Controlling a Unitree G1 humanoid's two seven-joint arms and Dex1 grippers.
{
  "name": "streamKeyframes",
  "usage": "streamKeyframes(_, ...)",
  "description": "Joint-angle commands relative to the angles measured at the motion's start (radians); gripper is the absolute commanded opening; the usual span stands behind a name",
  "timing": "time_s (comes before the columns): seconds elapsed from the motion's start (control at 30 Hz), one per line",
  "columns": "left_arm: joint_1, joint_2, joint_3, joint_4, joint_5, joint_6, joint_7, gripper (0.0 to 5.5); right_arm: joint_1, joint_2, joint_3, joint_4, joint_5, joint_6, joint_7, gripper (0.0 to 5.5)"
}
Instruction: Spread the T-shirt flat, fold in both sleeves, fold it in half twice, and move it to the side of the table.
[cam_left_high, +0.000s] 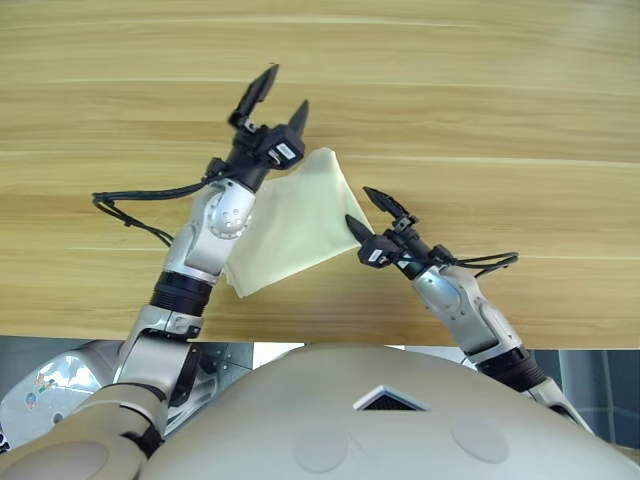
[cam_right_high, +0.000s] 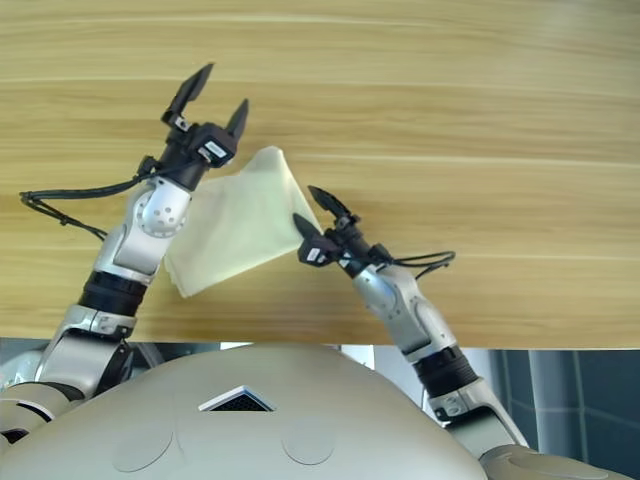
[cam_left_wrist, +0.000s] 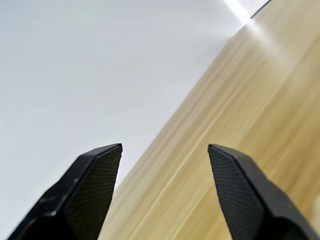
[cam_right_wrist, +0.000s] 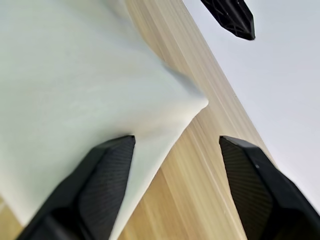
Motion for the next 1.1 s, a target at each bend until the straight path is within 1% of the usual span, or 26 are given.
streamKeyframes(0.03, 0.0, 0.013, -0.085, 0.04, 0.007, -0.06, -0.092, 3.2, 0.006, -0.009, 0.016, 0.039, -0.019, 0.02, 0.018, 3.12)
streamKeyframes(0.13, -0.029, 0.015, -0.125, 0.107, 0.027, -0.09, -0.124, 3.2, 0.001, -0.007, 0.021, 0.044, -0.02, 0.02, 0.016, 3.12)
streamKeyframes(0.3, -0.085, 0.001, -0.137, 0.2, 0.046, -0.101, -0.119, 3.2, 0.003, -0.01, 0.024, 0.041, -0.019, 0.021, 0.016, 3.12)
streamKeyframes(0.53, -0.138, -0.01, -0.097, 0.289, 0.043, -0.069, -0.045, 3.2, 0.015, -0.016, 0.022, 0.039, -0.019, 0.02, 0.013, 3.12)
streamKeyframes(0.7, -0.14, -0.015, -0.08, 0.321, 0.027, -0.057, -0.043, 3.2, 0.022, -0.018, 0.021, 0.028, -0.018, 0.02, 0.018, 3.12)
streamKeyframes(0.9, -0.13, -0.026, -0.152, 0.395, 0.059, -0.081, -0.079, 3.2, 0.035, -0.028, 0.003, -0.033, 0.004, 0.017, 0.03, 3.12)
streamKeyframes(0.93, -0.126, -0.026, -0.161, 0.393, 0.058, -0.086, -0.089, 3.2, 0.037, -0.023, -0.008, -0.056, 0.022, 0.008, 0.025, 3.12)
streamKeyframes(1.0, -0.124, -0.022, -0.181, 0.401, 0.068, -0.09, -0.097, 3.2, 0.036, 0.023, -0.048, -0.131, 0.142, -0.028, 0.006, 3.12)
streamKeyframes(1.1, -0.134, -0.012, -0.205, 0.437, 0.093, -0.084, -0.091, 3.2, 0.025, 0.108, -0.108, -0.316, 0.413, -0.041, 0.014, 3.12)
